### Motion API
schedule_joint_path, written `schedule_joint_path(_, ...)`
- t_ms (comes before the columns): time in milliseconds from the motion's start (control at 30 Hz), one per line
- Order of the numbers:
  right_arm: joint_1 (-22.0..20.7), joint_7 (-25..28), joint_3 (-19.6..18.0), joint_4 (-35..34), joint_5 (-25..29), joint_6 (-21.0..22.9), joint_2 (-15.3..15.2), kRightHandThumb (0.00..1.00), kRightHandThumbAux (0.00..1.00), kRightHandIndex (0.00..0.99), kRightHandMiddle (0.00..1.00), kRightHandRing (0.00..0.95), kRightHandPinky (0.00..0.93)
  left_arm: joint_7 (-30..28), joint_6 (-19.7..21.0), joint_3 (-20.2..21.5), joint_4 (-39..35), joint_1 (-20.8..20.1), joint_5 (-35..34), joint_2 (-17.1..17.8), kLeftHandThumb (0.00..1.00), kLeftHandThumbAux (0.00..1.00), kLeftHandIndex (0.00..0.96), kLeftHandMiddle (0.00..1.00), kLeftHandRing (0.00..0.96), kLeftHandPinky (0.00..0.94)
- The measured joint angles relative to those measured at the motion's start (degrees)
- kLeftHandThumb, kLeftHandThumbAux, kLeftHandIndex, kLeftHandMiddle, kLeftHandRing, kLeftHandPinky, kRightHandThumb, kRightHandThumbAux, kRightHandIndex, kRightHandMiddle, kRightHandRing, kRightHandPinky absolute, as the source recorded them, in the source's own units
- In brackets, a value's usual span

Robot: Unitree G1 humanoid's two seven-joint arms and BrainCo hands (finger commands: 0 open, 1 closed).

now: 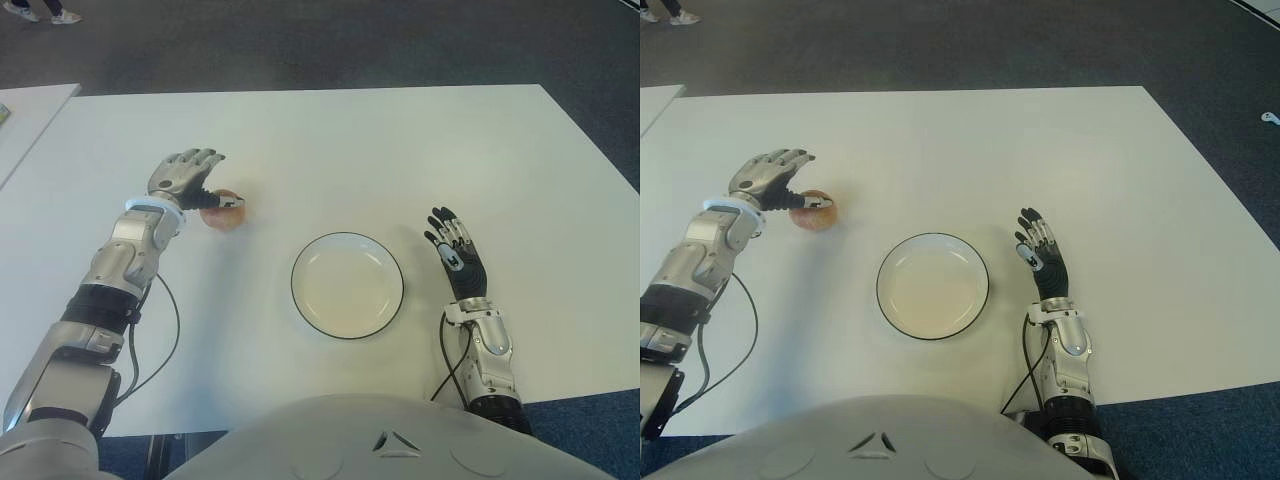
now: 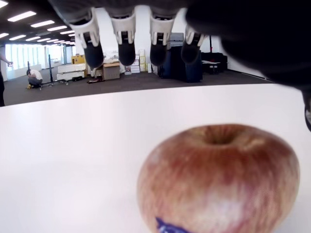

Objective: Put the apples into the plate.

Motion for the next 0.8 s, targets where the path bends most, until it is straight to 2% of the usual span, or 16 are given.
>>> schedule_joint_path(800, -0.13, 1.35, -1.25, 0.18, 1.05, 0.0, 0.47, 0.114, 0.512, 0.058, 0.009, 0.0, 0.0, 0.98, 1.31, -2.54, 2.11, 0.17, -0.11, -1.71, 0.29, 0.303, 0.004, 0.0, 0.0, 0.041)
